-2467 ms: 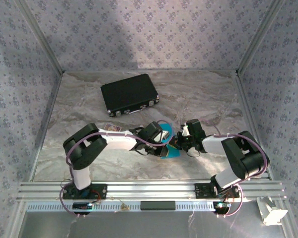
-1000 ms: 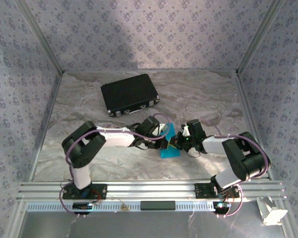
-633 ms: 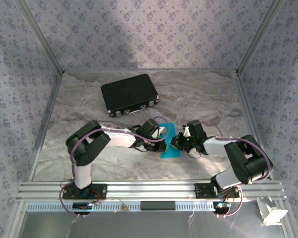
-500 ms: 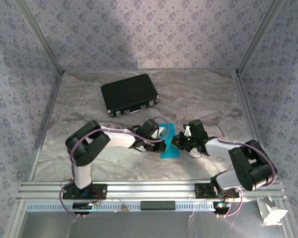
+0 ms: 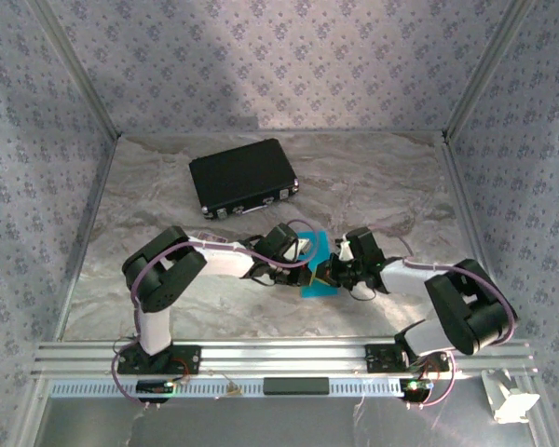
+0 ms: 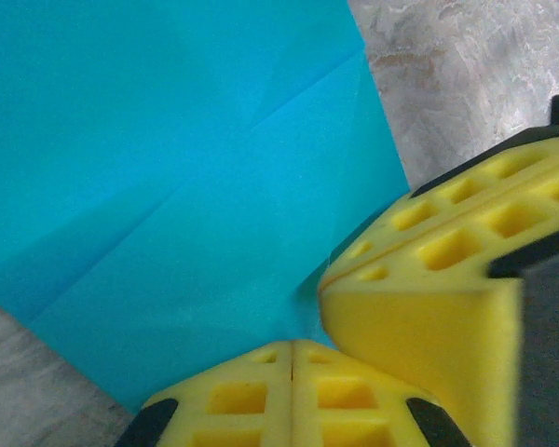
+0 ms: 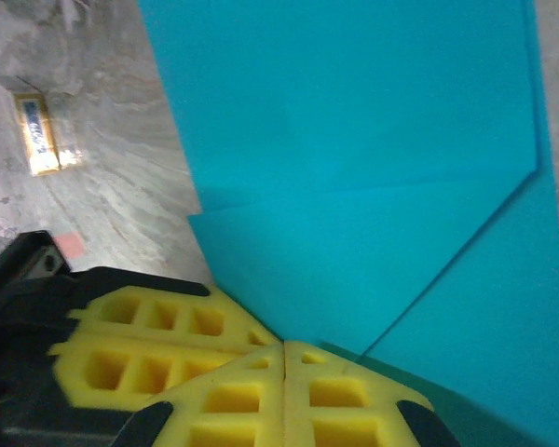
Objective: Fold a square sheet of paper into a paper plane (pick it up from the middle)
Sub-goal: Fold the triangle a second time at the center of the table.
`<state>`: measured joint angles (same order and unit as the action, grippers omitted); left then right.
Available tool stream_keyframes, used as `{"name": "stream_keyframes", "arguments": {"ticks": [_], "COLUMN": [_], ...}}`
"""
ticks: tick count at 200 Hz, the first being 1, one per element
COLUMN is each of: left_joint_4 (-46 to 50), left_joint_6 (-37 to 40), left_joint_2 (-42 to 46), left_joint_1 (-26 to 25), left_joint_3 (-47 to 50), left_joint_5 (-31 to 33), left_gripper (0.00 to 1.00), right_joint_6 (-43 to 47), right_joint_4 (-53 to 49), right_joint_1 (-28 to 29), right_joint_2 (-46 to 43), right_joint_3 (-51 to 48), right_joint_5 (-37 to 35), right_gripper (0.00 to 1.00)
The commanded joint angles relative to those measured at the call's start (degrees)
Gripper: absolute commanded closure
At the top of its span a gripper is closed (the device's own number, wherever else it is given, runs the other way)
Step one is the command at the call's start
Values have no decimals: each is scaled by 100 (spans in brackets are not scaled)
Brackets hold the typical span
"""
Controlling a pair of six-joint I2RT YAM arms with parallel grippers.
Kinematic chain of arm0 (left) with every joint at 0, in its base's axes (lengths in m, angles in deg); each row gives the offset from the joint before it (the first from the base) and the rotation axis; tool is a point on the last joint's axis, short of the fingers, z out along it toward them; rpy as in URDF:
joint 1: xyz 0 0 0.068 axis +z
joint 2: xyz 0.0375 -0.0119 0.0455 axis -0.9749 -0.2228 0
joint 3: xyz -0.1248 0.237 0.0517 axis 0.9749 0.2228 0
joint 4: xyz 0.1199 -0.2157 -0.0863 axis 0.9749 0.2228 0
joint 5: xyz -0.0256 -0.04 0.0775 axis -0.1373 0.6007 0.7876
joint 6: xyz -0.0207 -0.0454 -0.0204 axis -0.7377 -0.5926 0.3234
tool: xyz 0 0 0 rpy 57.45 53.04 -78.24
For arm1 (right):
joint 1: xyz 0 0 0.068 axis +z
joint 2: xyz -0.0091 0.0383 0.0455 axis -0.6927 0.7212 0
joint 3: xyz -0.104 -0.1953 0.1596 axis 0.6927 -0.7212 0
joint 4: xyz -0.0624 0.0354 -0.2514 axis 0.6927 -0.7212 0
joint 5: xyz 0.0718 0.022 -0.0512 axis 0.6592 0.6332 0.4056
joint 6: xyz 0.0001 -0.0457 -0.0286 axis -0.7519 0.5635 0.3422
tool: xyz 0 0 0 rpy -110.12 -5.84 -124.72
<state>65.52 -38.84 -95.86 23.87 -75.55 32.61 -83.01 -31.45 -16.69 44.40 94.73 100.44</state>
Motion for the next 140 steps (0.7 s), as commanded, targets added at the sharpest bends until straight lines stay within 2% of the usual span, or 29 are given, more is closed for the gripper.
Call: {"name": "stream_keyframes", "arguments": {"ticks": [1, 24, 87, 140], "left_joint_4": [427, 444, 518, 482], "left_joint_6": [105, 114, 154, 118], "left_joint_2": [-94, -110, -140, -148], "left_joint_1": [-27, -27, -28, -27], "left_joint_3": [184, 169, 142, 156], "left_joint_5": [192, 183, 188, 199], "left_gripper": [99, 99, 99, 100], "right_joint_6": [29, 145, 94, 179], "right_joint_4": [88, -435, -421, -237], "right_joint_1": [22, 13, -165, -542], "right_joint_2": [225, 363, 86, 651], "right_joint_3": [0, 40, 338, 423], "right_joint_5": [80, -204, -126, -188], "right_gripper": [100, 100, 100, 100]}}
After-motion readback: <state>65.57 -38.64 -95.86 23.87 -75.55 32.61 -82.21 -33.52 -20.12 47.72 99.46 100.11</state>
